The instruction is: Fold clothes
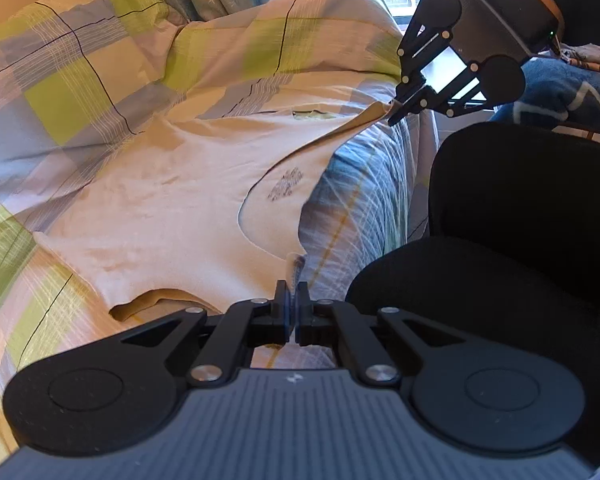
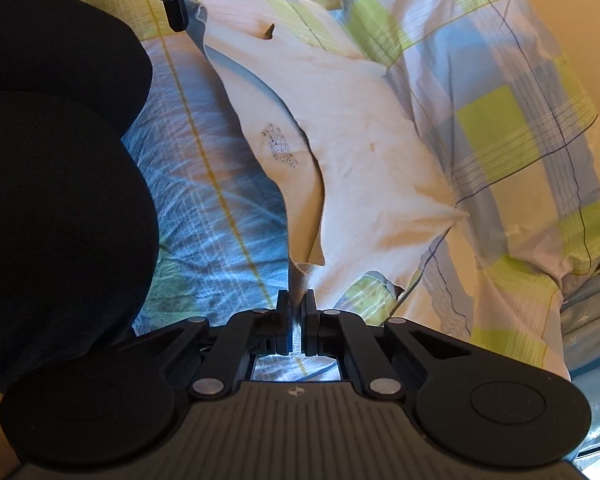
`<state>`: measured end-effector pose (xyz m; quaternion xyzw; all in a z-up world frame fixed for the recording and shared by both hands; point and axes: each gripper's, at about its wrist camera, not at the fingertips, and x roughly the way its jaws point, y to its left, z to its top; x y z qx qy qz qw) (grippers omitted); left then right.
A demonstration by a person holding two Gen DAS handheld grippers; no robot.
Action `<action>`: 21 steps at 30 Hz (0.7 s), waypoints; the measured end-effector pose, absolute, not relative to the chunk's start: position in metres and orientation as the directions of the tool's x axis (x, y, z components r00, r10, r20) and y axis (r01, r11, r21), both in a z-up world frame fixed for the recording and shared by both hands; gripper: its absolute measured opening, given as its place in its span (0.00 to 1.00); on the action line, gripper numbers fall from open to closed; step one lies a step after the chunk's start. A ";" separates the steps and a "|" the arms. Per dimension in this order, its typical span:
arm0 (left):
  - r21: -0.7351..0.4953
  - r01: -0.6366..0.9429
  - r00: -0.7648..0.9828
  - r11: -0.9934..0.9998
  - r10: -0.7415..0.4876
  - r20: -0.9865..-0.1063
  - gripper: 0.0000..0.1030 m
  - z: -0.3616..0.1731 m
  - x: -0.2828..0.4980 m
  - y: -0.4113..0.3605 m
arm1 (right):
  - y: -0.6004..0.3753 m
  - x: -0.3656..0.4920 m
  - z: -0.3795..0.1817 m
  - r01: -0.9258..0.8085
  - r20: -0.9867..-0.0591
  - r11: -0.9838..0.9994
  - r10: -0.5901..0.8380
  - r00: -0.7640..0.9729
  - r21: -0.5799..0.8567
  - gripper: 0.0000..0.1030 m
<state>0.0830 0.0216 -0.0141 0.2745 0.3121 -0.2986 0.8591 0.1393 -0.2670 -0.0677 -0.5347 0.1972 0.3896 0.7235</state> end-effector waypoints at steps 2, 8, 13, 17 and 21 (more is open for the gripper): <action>0.285 0.685 0.621 0.671 -0.332 -0.710 0.00 -0.019 0.085 0.021 | -0.267 0.141 -0.071 -0.778 -0.706 0.136 0.345 0.618 -0.614 0.02; 0.276 0.695 0.611 0.664 -0.343 -0.713 0.00 -0.023 0.087 0.018 | -0.265 0.140 -0.087 -0.781 -0.714 0.129 0.337 0.614 -0.611 0.26; 0.273 0.696 0.607 0.664 -0.340 -0.719 0.00 -0.027 0.090 0.018 | -0.269 0.141 -0.098 -0.790 -0.724 0.148 0.330 0.606 -0.594 0.31; 0.269 0.694 0.604 0.668 -0.336 -0.723 0.00 -0.029 0.090 0.019 | -0.272 0.146 -0.110 -0.798 -0.736 0.140 0.320 0.597 -0.587 0.31; 0.265 0.691 0.602 0.673 -0.333 -0.726 0.00 -0.029 0.092 0.019 | -0.272 0.143 -0.129 -0.783 -0.725 0.098 0.322 0.608 -0.614 0.32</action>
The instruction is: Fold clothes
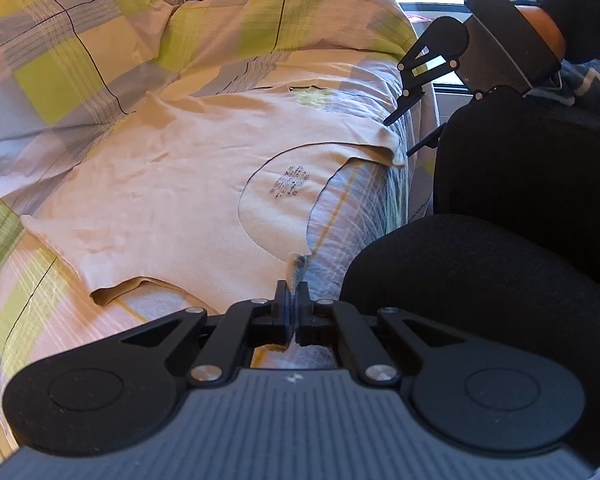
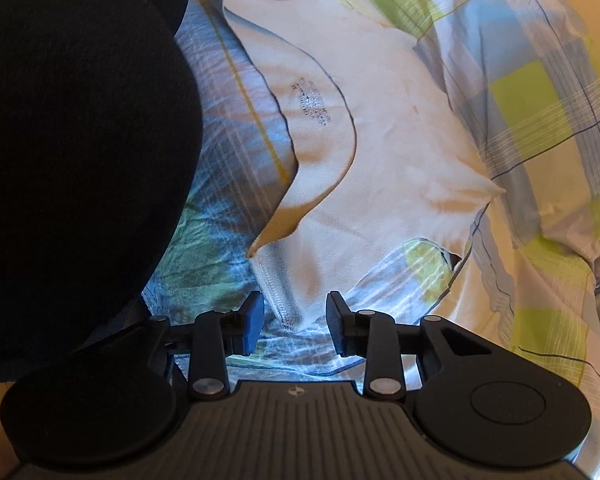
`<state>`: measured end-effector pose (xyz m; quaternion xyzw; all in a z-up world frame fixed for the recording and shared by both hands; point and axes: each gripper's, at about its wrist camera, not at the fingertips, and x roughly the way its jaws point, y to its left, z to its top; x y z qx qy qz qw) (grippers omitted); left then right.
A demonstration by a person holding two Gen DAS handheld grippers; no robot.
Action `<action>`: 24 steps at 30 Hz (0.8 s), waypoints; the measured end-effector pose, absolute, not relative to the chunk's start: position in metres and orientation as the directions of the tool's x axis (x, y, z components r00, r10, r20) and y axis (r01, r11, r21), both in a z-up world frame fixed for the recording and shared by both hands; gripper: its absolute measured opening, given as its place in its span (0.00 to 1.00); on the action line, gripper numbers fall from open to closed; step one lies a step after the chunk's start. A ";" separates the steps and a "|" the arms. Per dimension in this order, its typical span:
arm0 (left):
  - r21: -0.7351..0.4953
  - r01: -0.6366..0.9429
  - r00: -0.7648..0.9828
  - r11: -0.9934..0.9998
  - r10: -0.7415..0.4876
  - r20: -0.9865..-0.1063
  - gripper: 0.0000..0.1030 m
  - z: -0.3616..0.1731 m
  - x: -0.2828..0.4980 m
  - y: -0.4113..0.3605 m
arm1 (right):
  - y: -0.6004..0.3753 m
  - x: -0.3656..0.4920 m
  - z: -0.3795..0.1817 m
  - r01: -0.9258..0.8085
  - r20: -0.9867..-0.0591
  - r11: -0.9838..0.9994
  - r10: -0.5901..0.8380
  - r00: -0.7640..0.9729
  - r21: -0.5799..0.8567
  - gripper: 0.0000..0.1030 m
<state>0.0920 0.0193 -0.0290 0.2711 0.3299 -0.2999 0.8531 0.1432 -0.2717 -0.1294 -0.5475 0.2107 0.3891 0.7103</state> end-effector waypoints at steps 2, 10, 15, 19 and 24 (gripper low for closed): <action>0.264 0.689 0.602 0.675 -0.330 -0.727 0.00 -0.029 0.093 0.019 | -0.271 0.141 -0.138 -0.770 -0.708 0.090 0.338 0.620 -0.632 0.34; 0.269 0.684 0.603 0.679 -0.318 -0.732 0.00 -0.029 0.094 0.016 | -0.273 0.125 -0.167 -0.647 -0.559 0.094 0.422 0.714 -0.756 0.57; 0.277 0.684 0.603 0.675 -0.309 -0.736 0.00 -0.026 0.092 0.016 | -0.276 0.121 -0.163 -0.607 -0.499 0.137 0.444 0.744 -0.783 0.29; 0.284 0.677 0.612 0.679 -0.304 -0.730 0.00 -0.024 0.092 0.015 | -0.282 0.118 -0.149 -0.615 -0.496 0.154 0.458 0.738 -0.773 0.03; 0.298 0.673 0.628 0.677 -0.310 -0.714 0.00 -0.017 0.090 0.014 | -0.285 0.120 -0.125 -0.623 -0.497 0.196 0.446 0.744 -0.757 0.00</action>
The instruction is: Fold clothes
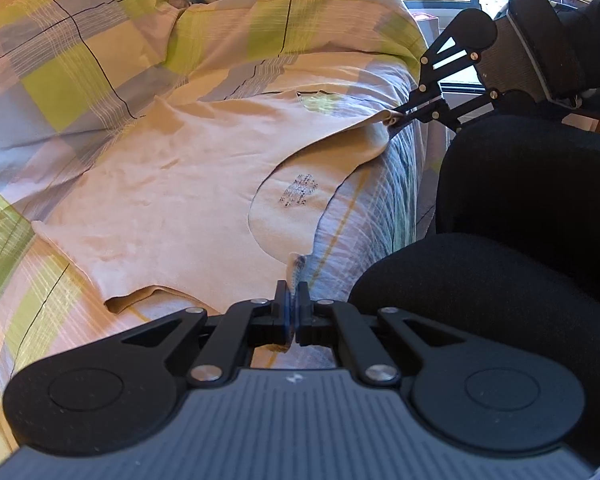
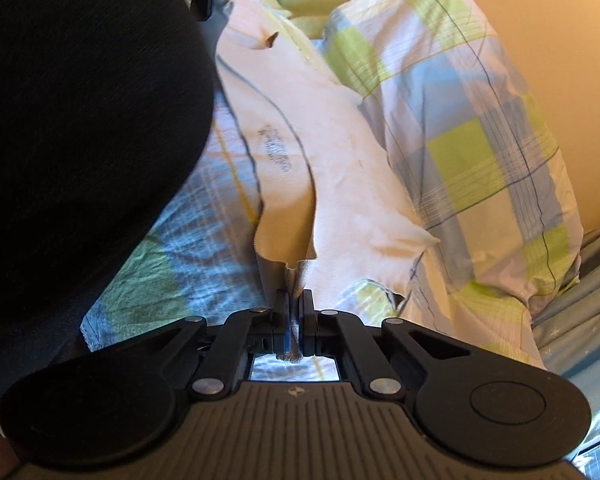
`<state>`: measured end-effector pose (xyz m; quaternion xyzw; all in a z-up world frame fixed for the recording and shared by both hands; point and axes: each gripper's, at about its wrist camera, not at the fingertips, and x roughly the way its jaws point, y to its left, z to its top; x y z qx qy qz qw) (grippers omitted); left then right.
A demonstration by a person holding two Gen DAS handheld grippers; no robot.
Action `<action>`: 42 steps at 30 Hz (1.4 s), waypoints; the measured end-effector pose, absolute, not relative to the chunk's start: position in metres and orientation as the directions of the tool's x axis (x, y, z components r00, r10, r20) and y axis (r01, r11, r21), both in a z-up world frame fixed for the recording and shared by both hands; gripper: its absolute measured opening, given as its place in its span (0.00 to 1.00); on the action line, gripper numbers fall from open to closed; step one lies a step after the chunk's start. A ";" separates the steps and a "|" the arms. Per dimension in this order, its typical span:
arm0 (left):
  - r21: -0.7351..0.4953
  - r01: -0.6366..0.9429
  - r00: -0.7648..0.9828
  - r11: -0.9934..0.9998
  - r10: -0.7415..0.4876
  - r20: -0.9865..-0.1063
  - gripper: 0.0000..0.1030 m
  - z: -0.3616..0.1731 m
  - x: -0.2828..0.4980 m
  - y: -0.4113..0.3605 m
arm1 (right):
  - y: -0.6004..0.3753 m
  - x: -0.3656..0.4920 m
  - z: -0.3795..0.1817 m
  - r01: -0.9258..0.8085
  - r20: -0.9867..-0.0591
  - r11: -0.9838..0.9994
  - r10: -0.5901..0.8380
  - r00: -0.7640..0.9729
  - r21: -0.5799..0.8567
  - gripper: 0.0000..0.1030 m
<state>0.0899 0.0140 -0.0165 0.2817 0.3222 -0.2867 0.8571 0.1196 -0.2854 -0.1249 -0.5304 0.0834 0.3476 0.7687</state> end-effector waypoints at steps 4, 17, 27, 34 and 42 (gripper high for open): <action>0.316 0.672 0.647 0.670 -0.323 -0.691 0.00 0.004 0.078 0.016 | -0.288 0.114 -0.098 -0.607 -0.479 0.208 0.445 0.757 -0.767 0.00; 0.319 0.710 0.641 0.628 -0.390 -0.661 0.00 0.053 0.014 0.021 | -0.303 0.038 -0.027 -0.556 -0.447 0.178 0.423 0.788 -0.812 0.00; 0.361 0.573 0.746 0.736 -0.286 -0.602 0.00 0.067 0.126 0.058 | -0.280 0.115 -0.007 -0.570 -0.475 0.132 0.420 0.774 -0.811 0.00; 0.307 0.533 0.733 0.788 -0.249 -0.632 0.00 0.042 0.251 0.089 | -0.241 0.259 0.003 -0.700 -0.621 0.144 0.361 0.696 -0.700 0.00; 0.238 0.516 0.678 0.823 -0.223 -0.700 0.00 -0.024 0.339 0.097 | -0.203 0.382 -0.045 -0.841 -0.754 0.248 0.372 0.541 -0.481 0.01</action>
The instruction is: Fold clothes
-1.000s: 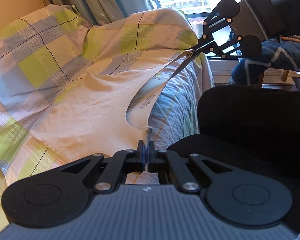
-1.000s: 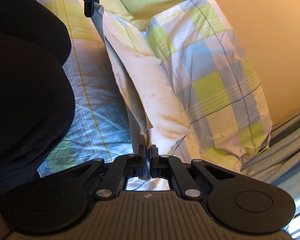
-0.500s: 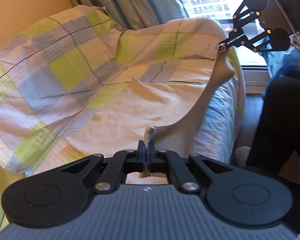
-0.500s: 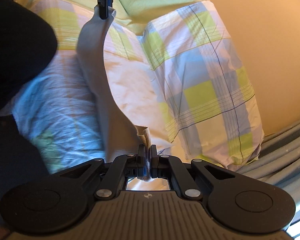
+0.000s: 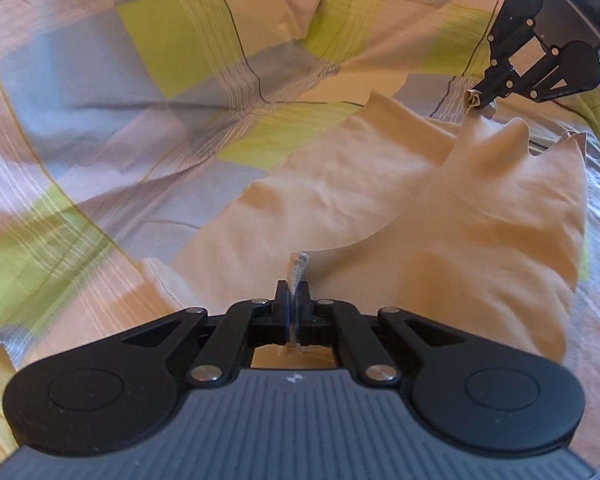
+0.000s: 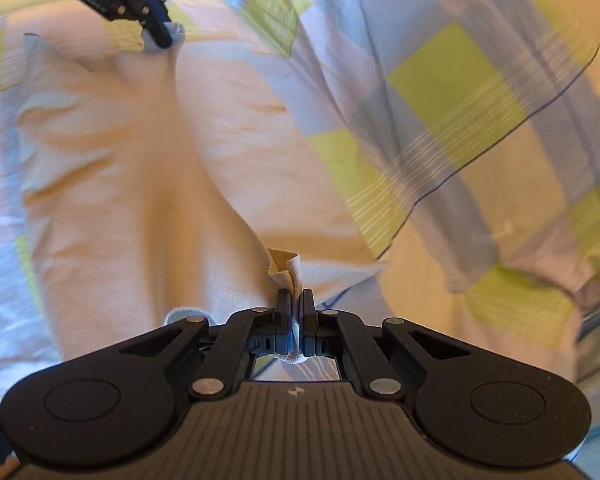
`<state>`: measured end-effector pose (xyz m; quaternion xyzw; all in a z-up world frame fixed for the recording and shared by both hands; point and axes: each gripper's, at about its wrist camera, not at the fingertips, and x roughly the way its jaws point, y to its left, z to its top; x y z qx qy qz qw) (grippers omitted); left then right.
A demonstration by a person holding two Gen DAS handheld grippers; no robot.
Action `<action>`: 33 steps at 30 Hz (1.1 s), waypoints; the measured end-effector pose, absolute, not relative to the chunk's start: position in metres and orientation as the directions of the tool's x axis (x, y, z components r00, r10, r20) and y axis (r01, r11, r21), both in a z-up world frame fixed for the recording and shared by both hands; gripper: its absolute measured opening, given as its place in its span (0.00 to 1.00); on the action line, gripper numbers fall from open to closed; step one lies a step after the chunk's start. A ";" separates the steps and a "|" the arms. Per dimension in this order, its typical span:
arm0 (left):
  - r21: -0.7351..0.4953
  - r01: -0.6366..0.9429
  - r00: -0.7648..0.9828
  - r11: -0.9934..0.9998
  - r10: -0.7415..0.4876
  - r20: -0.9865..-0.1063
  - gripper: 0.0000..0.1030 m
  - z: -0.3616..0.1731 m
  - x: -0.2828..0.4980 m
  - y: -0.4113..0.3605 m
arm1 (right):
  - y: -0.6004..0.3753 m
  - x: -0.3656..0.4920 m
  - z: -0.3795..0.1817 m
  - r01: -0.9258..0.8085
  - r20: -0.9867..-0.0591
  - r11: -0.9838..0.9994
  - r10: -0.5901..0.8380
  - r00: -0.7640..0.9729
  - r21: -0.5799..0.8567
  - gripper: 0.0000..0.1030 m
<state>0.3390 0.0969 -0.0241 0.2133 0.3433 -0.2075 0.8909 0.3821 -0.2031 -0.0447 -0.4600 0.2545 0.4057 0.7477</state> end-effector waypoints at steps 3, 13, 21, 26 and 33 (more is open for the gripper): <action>0.192 0.507 0.660 0.840 -0.235 -0.714 0.05 -0.037 0.349 0.103 | -0.197 0.409 -0.069 -0.869 -0.790 0.302 0.374 0.487 -0.392 0.02; -0.032 0.327 0.726 0.945 -0.273 -0.632 0.23 -0.020 0.338 0.151 | -0.259 0.430 -0.056 -0.760 -0.698 0.649 0.532 0.480 -0.029 0.32; -0.090 0.320 0.696 0.943 -0.298 -0.653 0.23 -0.042 0.333 0.148 | -0.276 0.433 -0.068 -0.699 -0.657 0.699 0.599 0.459 0.149 0.33; -0.116 0.324 0.697 0.939 -0.320 -0.642 0.23 -0.048 0.342 0.145 | -0.272 0.446 -0.079 -0.679 -0.640 0.700 0.629 0.441 0.220 0.33; -0.081 0.362 0.712 0.929 -0.331 -0.619 0.04 -0.043 0.339 0.141 | -0.273 0.445 -0.083 -0.693 -0.623 0.683 0.651 0.433 0.232 0.33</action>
